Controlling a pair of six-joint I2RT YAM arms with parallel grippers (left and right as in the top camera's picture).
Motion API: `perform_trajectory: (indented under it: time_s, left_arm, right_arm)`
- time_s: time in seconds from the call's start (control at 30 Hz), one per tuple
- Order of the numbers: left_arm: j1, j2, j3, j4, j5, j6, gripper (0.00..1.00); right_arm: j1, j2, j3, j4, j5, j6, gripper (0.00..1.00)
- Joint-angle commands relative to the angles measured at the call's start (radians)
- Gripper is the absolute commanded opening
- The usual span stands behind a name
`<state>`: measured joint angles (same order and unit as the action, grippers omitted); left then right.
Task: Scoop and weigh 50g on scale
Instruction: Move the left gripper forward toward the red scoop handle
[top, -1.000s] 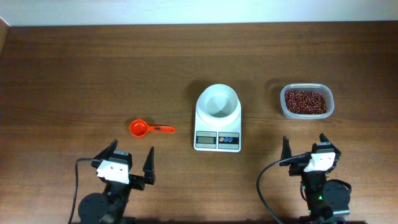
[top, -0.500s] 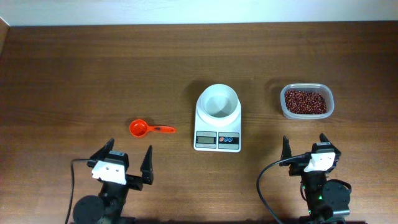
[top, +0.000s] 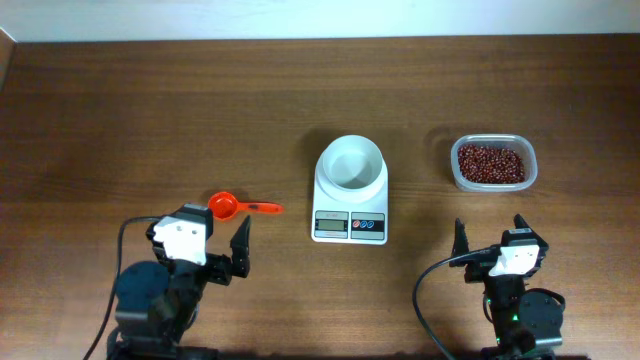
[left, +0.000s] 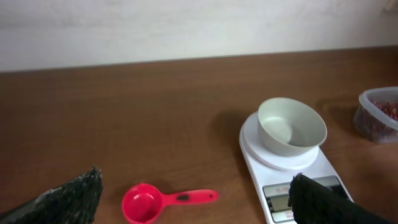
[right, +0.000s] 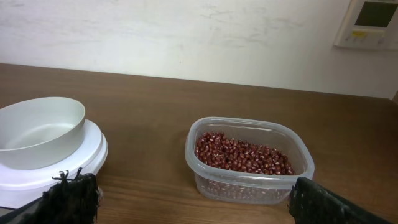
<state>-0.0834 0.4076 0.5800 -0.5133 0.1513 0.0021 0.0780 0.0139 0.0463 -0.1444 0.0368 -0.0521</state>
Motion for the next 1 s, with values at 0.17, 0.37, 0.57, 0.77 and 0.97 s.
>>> perform_trajectory:
  time_s: [0.17,0.37,0.57,0.77,0.97]
  left_arm:
    - [-0.004,0.045,0.034,0.002,0.054,-0.010,0.99]
    - [-0.004,0.050,0.034,-0.024,0.055,-0.010,0.99]
    - [-0.004,0.055,0.055,-0.064,0.055,-0.010,0.99]
    - [-0.004,0.127,0.133,-0.125,0.055,-0.010,0.99]
    - [-0.004,0.261,0.224,-0.178,0.055,-0.009,0.99]
  right_arm:
    - [-0.007,-0.010,-0.013,0.004,-0.002,0.004,0.99]
    - [-0.007,-0.010,-0.013,0.004,-0.002,0.004,0.99]
    - [-0.007,-0.010,-0.013,0.004,-0.002,0.004,0.99]
    - [-0.007,-0.010,-0.013,0.004,-0.002,0.004,0.99]
    - [-0.007,-0.010,-0.013,0.004,-0.002,0.004,0.99]
